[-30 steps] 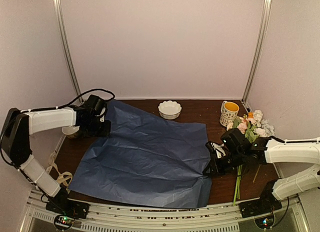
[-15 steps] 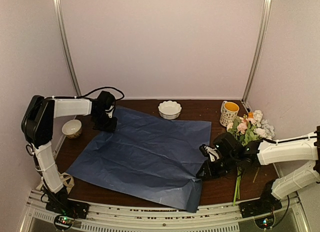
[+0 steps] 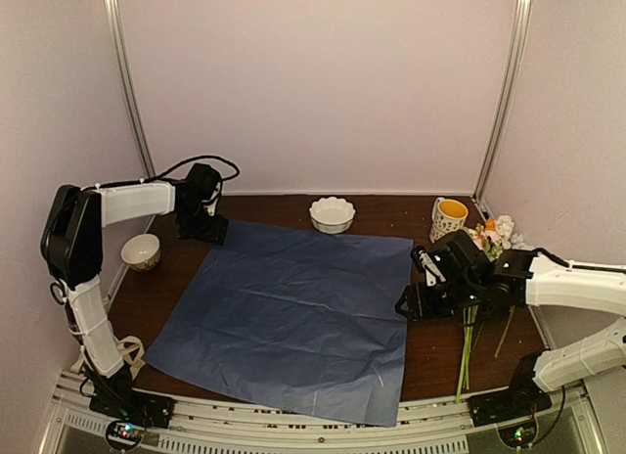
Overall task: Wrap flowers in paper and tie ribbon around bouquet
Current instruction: Unfold the folded wrapping paper at the center of the board, then pick up the fake flower from the corner of the board.
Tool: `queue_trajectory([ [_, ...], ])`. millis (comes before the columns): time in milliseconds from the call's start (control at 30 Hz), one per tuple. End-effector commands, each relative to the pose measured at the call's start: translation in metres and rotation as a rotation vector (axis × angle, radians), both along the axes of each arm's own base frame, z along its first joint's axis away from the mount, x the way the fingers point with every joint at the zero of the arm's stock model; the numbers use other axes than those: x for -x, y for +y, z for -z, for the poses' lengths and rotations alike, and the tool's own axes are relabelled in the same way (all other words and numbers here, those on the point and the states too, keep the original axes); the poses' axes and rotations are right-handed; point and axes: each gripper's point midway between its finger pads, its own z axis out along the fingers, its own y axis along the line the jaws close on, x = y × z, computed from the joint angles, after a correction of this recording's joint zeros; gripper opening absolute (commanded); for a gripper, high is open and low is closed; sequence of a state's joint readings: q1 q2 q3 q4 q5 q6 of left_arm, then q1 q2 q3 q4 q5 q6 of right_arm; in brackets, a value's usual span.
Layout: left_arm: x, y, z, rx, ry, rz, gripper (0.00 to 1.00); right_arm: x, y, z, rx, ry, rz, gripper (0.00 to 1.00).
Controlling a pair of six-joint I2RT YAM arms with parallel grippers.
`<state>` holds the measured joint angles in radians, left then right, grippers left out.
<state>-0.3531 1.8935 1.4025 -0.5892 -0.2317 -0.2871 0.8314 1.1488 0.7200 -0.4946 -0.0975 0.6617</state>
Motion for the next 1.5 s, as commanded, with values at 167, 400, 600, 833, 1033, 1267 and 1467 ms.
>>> queue_trajectory([
  [167,0.036,-0.004,-0.018,0.069,-0.018,0.043,0.73,-0.035,-0.013,-0.007,0.157,-0.059,0.021,0.56],
  [400,0.122,-0.028,0.022,0.104,0.087,0.094,0.72,-0.058,-0.025,0.026,0.276,-0.016,0.004,0.62],
  [600,0.155,-0.013,0.065,0.053,0.173,0.047,0.74,-0.053,0.003,0.061,0.268,0.106,-0.124,0.61],
  [833,0.146,-0.003,0.097,-0.036,0.261,0.025,0.76,-0.035,0.029,0.091,0.288,0.175,-0.209,0.60],
  [1033,0.121,0.033,0.101,-0.103,0.261,-0.059,0.76,-0.031,0.058,0.099,0.176,0.211,-0.224,0.59],
  [1267,0.094,0.032,0.082,-0.103,0.216,-0.073,0.75,-0.036,0.088,0.087,0.115,0.202,-0.258,0.58],
  [1467,0.106,0.042,0.052,-0.100,0.144,-0.084,0.76,-0.049,0.056,0.046,0.088,0.118,-0.184,0.60],
])
